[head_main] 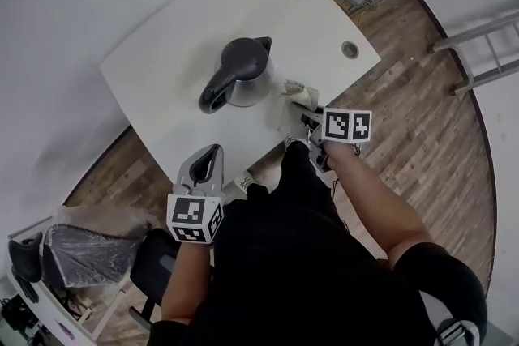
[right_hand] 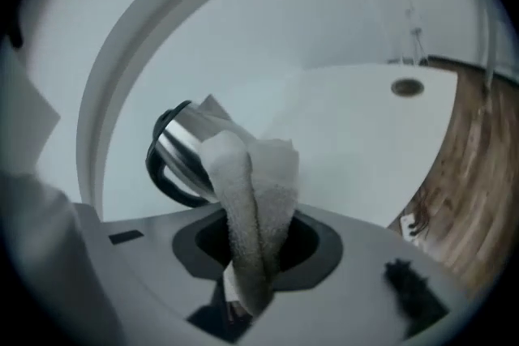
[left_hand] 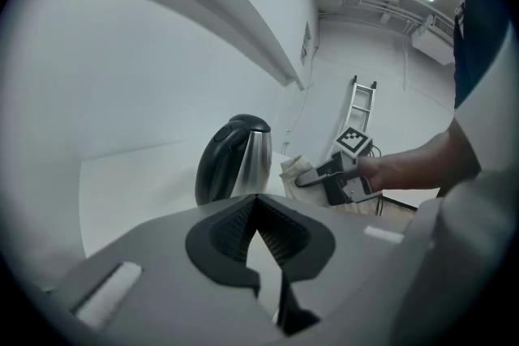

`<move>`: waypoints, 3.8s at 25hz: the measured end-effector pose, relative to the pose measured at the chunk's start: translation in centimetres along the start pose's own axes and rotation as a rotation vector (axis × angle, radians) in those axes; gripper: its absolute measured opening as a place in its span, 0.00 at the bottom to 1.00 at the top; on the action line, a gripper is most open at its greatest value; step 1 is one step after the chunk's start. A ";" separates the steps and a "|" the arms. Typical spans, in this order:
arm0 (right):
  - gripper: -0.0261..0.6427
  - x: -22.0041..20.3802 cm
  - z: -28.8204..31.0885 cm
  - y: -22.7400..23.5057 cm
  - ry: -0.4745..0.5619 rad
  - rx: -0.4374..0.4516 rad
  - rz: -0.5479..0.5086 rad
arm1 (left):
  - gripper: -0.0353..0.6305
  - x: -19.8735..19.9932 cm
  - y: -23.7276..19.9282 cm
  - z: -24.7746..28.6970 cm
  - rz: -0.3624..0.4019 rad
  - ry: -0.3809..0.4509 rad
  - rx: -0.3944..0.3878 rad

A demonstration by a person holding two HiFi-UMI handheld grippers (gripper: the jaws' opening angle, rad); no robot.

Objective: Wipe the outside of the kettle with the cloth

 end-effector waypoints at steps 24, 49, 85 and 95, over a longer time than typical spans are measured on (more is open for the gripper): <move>0.19 9.4 2.2 2.0 0.038 0.269 0.125 | 0.06 3.6 2.5 4.4 0.025 -0.029 0.001; 0.19 16.4 11.6 10.2 -0.411 0.677 -0.040 | 0.06 6.8 3.7 6.9 -0.256 0.169 0.486; 0.19 22.0 8.2 1.5 -0.405 0.811 -0.360 | 0.06 2.9 2.0 8.5 -0.297 0.105 0.518; 0.19 24.3 5.3 -1.4 -0.361 0.906 -0.371 | 0.06 2.8 1.2 8.4 -0.268 0.104 0.539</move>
Point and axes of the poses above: the fingertips, and each gripper's own axes: z forward along the fingers, y to its right, x out of its top, the point moved 8 cm from there along -z, backward along the fingers, and after that the axes turned 10 degrees about -z, right-handed, at the moved point
